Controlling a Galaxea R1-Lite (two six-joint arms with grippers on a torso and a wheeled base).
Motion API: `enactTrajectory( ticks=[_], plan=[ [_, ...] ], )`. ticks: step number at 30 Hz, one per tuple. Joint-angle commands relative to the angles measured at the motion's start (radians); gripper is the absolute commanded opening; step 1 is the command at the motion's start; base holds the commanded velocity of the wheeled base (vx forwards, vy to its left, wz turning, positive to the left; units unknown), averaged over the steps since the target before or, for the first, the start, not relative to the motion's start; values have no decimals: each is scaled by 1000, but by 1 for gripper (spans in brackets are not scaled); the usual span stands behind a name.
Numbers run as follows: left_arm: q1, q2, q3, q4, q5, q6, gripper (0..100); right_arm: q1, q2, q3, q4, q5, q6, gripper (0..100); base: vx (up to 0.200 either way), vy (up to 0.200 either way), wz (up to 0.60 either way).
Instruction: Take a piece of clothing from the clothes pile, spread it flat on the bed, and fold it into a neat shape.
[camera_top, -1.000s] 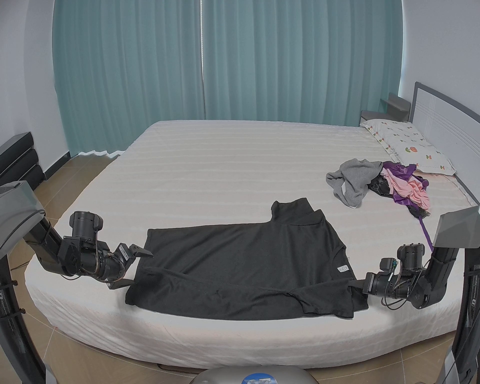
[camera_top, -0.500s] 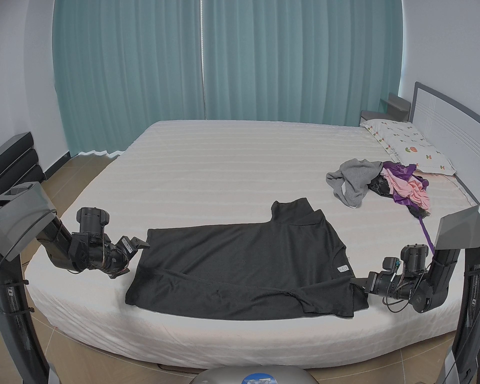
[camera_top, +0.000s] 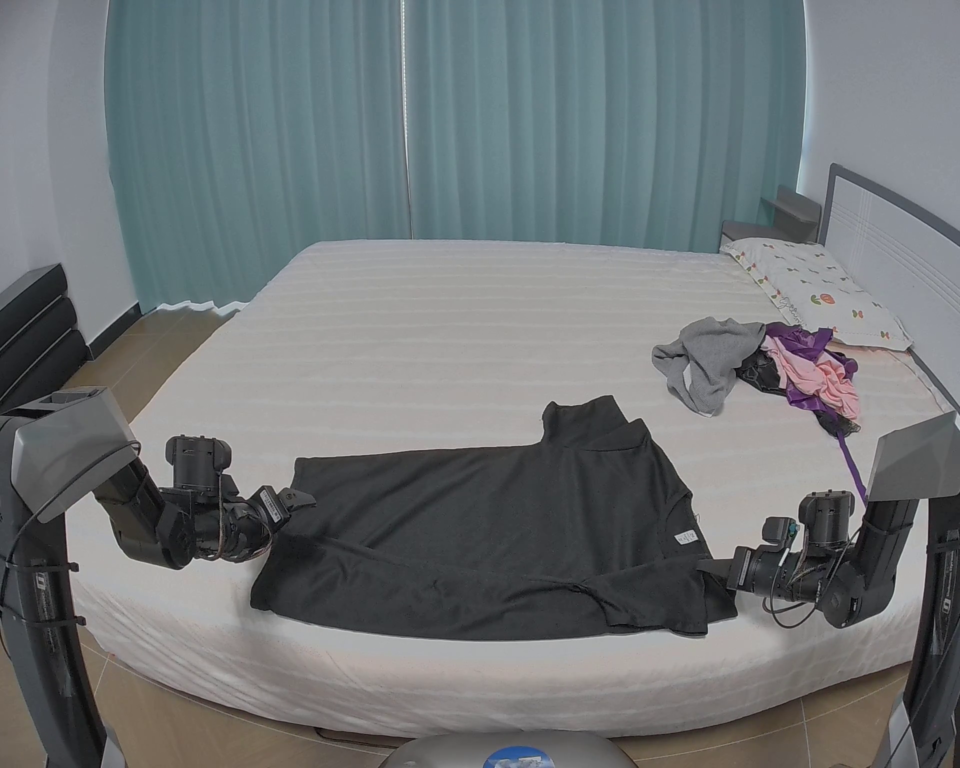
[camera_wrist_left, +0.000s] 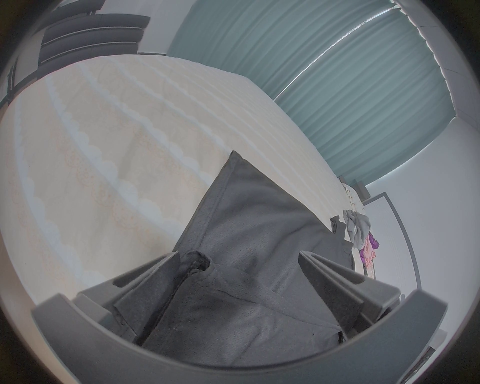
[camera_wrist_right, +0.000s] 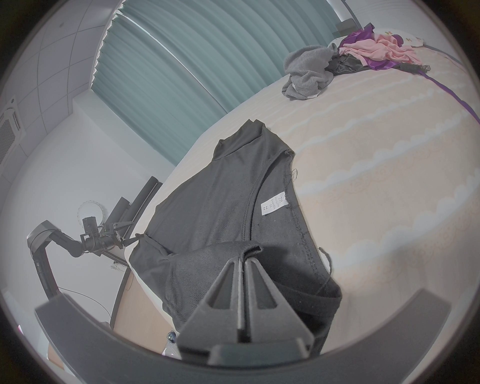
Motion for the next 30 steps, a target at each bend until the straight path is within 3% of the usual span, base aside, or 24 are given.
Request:
enactTrajectory(
  ticks=[1, 2, 3, 24, 30],
  plan=[
    [-3, 6, 3, -1, 0, -1, 100, 0, 0, 1, 0, 2, 0, 0, 0, 0, 0],
    [-3, 6, 3, -1, 0, -1, 100, 0, 0, 1, 0, 0, 0, 0, 0, 0, 0],
    [-3, 6, 3, -1, 0, -1, 0, 0, -1, 1, 0, 0, 0, 0, 0, 0, 0],
    [38, -89, 97, -2, 9, -44, 0, -9, -47, -1, -13, 2, 69, 0, 0, 0, 0],
    [63, -123, 129, -2, 2, -65, 0, -10, -53, 28, -82, 2, 86, 0, 0, 0, 0]
  ],
)
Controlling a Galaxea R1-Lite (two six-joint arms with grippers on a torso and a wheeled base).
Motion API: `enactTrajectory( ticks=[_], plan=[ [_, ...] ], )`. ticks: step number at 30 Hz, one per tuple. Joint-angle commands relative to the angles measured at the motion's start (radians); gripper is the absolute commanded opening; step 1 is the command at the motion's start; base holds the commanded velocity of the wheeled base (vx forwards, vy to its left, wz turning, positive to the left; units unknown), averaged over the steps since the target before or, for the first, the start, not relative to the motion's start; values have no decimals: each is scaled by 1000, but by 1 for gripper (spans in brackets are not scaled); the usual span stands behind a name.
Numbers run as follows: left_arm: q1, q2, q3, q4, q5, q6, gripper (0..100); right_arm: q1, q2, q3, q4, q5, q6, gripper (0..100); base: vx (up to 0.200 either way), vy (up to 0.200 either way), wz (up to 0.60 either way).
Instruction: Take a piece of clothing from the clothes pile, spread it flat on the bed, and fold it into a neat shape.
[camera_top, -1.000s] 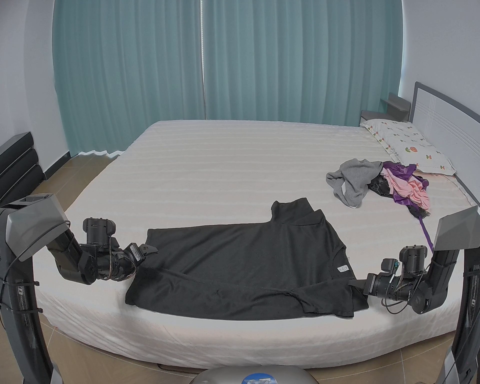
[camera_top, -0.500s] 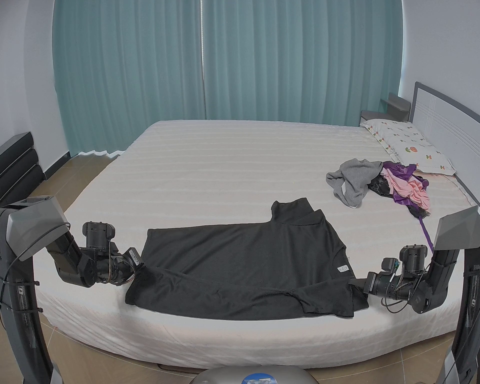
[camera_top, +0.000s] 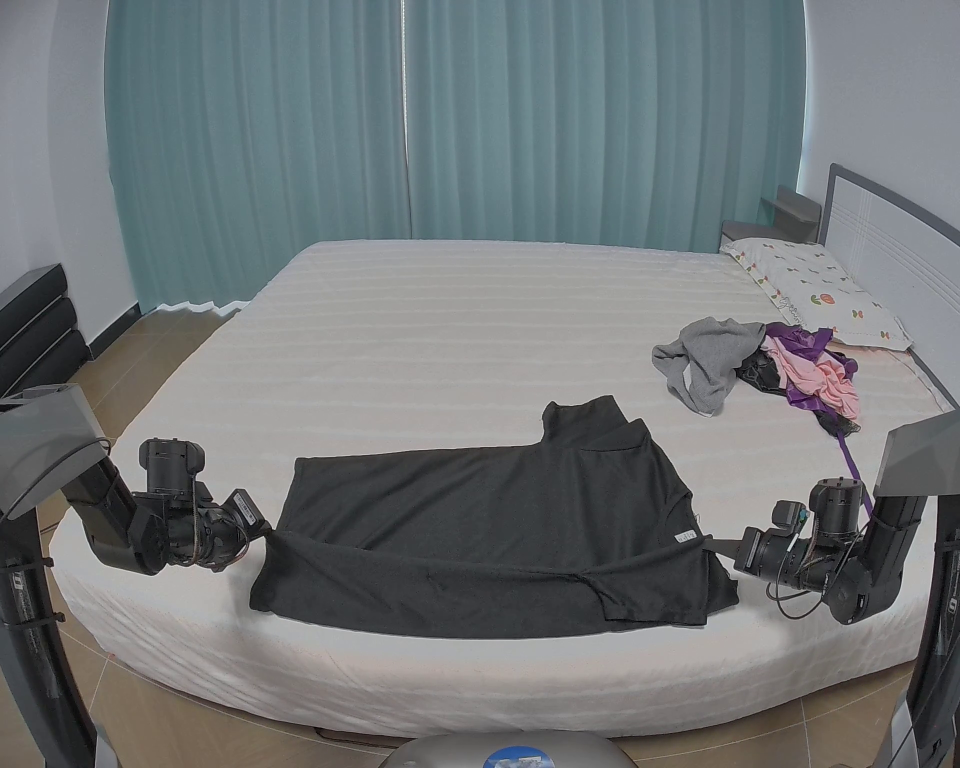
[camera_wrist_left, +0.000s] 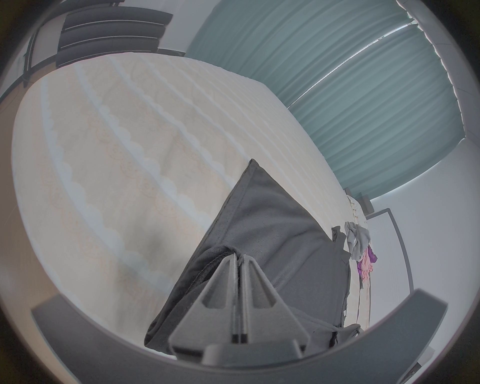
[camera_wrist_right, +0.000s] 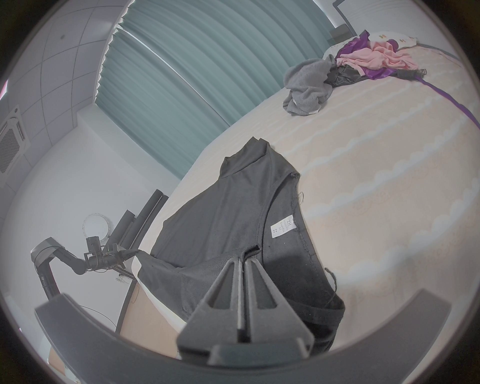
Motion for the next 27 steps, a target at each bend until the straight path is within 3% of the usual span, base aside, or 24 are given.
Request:
enactTrajectory(
  ticks=[1, 8, 12, 20, 27],
  plan=[
    [11, -32, 20, 0, -2, -2, 0, -1, -13, 25, -29, 0, 2, 0, 0, 0, 0],
    [8, -75, 66, 2, -4, -4, 0, -3, -38, 57, -78, 0, 8, 0, 0, 0, 0],
    [8, -101, 86, 8, -2, -4, 0, -3, -69, 72, -109, 2, 57, 0, 0, 0, 0],
    [15, -113, 99, 8, -2, -5, 0, -12, -110, 100, -113, 49, 81, 0, 0, 0, 0],
    [8, -156, 99, 7, -2, -71, 0, -1, -141, 82, -101, 49, 81, 0, 0, 0, 0]
  ],
)
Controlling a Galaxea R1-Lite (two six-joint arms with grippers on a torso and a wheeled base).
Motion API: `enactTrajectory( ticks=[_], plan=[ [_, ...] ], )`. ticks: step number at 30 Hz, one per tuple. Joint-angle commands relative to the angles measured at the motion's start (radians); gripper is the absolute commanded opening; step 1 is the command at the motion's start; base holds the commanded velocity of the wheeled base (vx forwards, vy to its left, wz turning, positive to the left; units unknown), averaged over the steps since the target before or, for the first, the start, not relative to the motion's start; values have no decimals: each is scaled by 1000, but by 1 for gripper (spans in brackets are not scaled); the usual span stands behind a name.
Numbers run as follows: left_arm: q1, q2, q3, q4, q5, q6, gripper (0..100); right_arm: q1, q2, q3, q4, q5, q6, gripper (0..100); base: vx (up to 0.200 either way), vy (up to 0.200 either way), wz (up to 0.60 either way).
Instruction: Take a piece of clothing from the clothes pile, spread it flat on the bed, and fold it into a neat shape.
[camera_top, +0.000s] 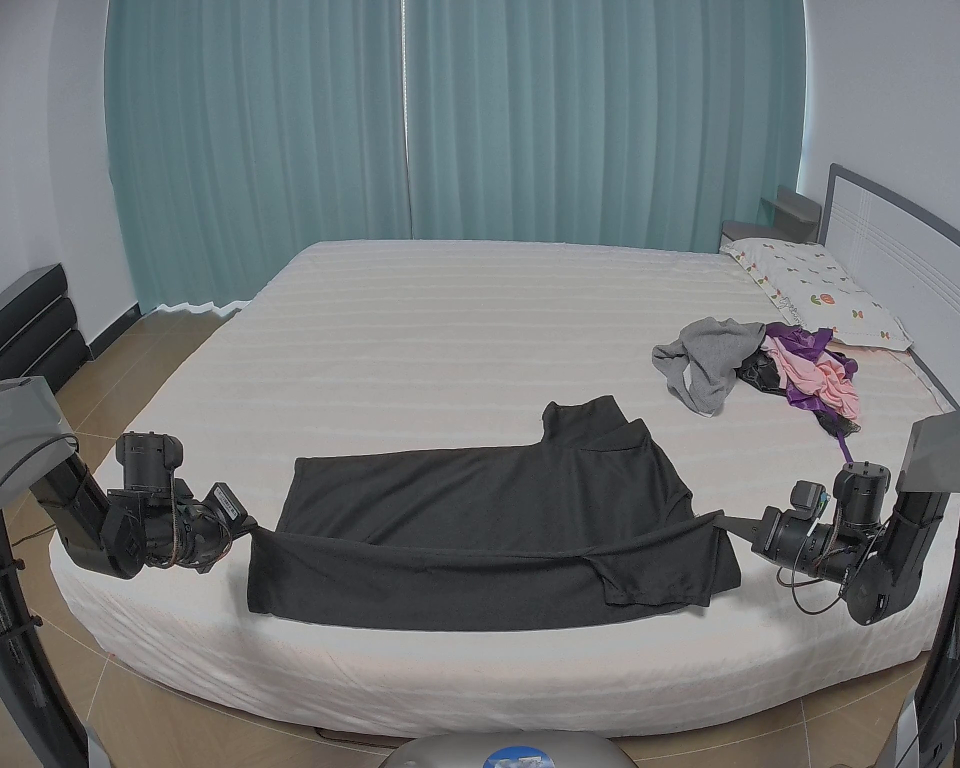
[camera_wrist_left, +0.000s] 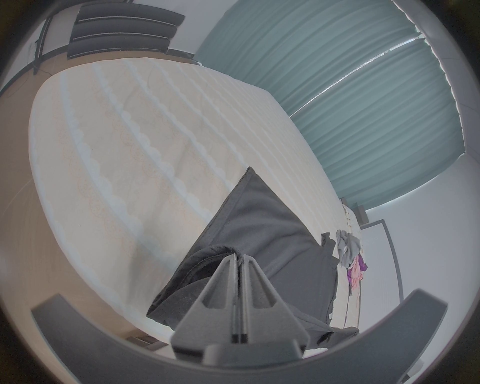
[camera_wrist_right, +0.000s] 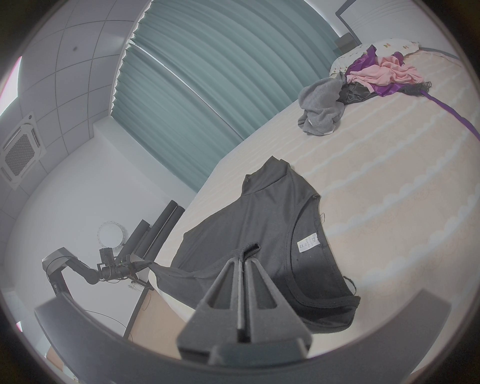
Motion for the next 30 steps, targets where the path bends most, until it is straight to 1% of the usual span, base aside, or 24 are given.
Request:
enactTrajectory(
  ticks=[1, 6, 16, 22, 30],
  plan=[
    [-2, -28, 3, 1, 0, -5, 0, -4, -29, 6, 1, -1, 0, 0, 0, 0, 0],
    [-2, -31, 14, 1, 2, -5, 0, -19, -43, 30, 0, 1, 0, 0, 0, 0, 0],
    [0, -71, 75, -5, 2, -4, 0, -19, -47, 82, -9, 1, -6, 0, 0, 0, 0],
    [1, -96, 104, 1, 2, -4, 0, -19, -98, 136, -9, 4, -8, 0, 0, 0, 0],
    [1, -119, 130, 3, 2, -2, 0, -19, -90, 150, -9, 7, -8, 0, 0, 0, 0]
  ],
)
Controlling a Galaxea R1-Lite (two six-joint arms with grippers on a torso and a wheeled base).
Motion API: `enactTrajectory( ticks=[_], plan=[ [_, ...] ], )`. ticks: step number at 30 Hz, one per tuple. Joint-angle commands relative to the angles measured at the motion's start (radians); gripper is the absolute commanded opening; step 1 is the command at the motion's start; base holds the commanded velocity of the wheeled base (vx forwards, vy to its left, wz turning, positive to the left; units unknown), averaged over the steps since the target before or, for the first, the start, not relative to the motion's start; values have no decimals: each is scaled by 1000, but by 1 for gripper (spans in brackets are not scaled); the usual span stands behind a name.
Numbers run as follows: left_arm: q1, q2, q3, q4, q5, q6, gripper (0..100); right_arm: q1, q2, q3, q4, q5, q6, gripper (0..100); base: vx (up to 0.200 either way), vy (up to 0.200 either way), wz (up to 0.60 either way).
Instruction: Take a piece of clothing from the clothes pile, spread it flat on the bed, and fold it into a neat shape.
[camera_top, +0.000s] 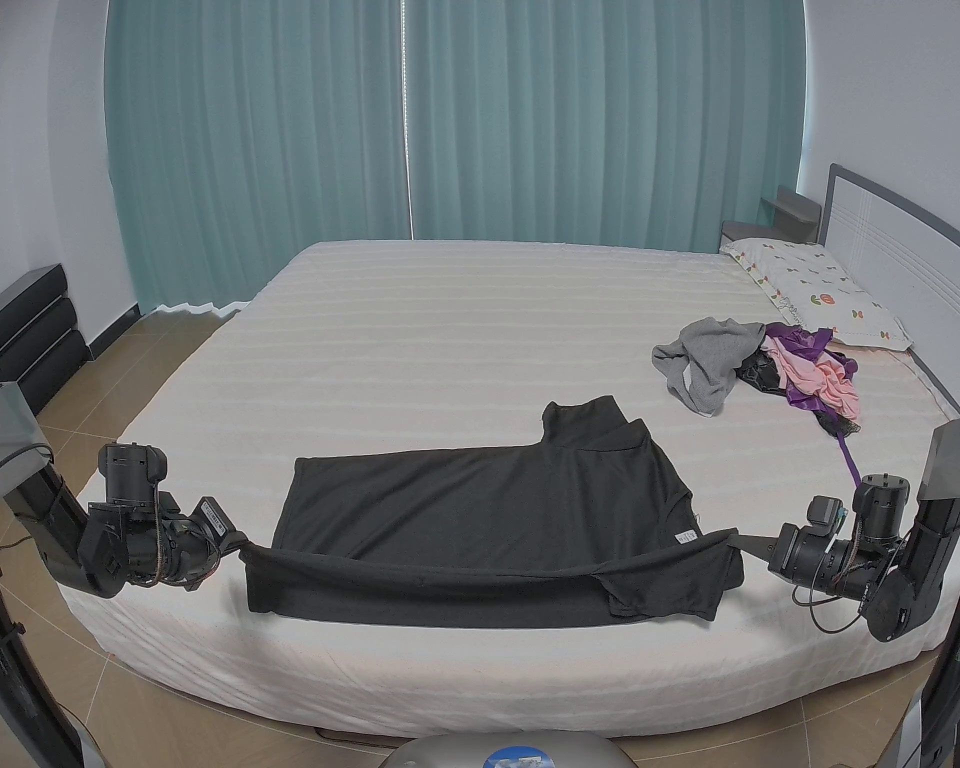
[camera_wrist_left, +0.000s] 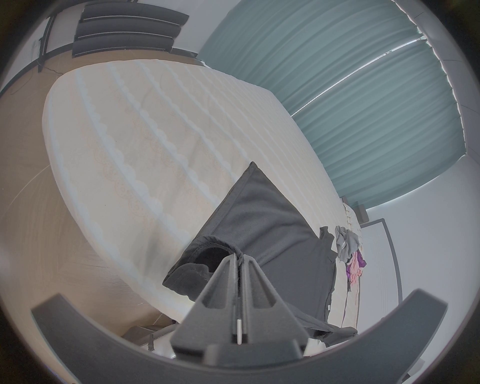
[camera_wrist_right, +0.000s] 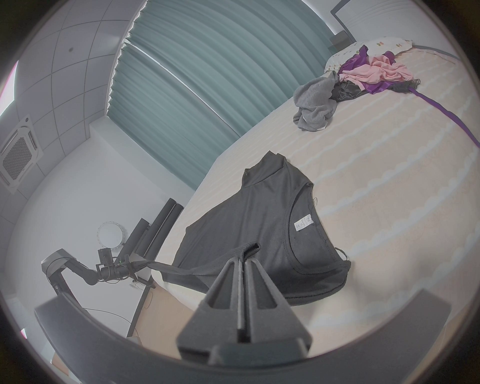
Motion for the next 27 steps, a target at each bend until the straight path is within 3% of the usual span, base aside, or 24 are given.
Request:
enactTrajectory(
  ticks=[1, 27],
  plan=[
    [1, -4, -6, 0, 0, -2, 0, 0, 8, -7, 0, 0, 1, 0, 0, 0, 0],
    [-5, 258, -224, -7, 12, -5, 0, 8, 253, -295, 35, -6, 5, 0, 0, 0, 0]
  ],
)
